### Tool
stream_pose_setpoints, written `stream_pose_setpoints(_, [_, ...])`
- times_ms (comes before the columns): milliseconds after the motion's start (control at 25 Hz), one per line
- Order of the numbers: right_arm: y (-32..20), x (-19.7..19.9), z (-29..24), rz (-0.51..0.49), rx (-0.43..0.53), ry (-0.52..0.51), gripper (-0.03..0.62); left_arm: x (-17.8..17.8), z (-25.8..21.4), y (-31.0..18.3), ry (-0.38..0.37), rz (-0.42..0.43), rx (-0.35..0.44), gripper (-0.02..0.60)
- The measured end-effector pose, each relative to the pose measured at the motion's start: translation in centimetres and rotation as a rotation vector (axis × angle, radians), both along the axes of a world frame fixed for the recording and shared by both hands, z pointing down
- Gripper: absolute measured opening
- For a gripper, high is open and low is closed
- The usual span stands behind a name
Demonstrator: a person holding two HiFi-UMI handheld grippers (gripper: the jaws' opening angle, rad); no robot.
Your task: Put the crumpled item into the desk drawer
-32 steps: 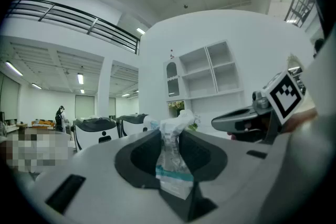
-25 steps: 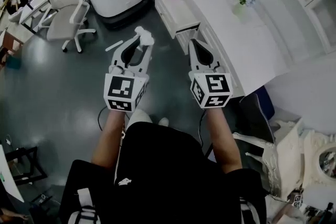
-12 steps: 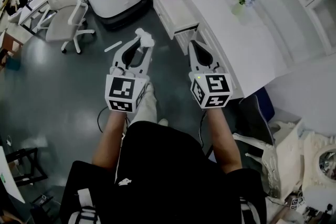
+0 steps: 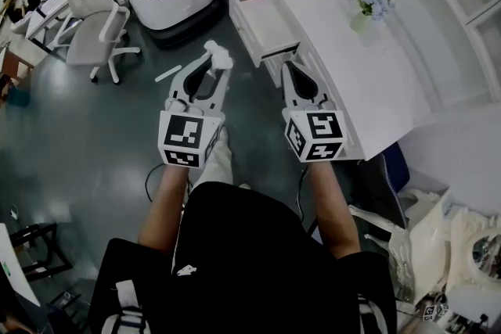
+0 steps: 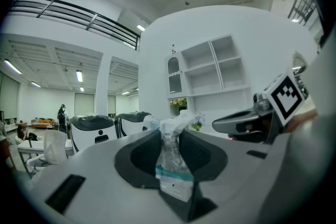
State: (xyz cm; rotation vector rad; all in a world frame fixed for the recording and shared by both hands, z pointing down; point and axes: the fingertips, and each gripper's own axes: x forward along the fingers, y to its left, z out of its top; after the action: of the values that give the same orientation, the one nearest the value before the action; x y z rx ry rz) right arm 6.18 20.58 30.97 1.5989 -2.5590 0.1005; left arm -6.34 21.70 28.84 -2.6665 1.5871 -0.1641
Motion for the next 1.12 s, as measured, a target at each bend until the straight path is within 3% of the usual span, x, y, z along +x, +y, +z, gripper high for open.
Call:
stream_pose_setpoints(240, [-4.2, -0.5, 0.4, -0.001, -0.012, 0.001, -0.005, -0.4, 0.5, -4.2, 0.005, 0.002, -0.010, 0.100])
stream_pose_setpoints(440, [-7.9, -0.9, 0.3, 0.005, -0.020, 0.011, -0.005, -0.6, 0.1, -8.3, 0.073, 0.035, -0.037, 0.100])
stream_pose_setpoints(1120, [-21.6, -4.3, -0.5, 0.016, -0.043, 0.040, -0.005, -3.1, -1.1, -22.1, 0.038, 0.074, -0.048, 0.100])
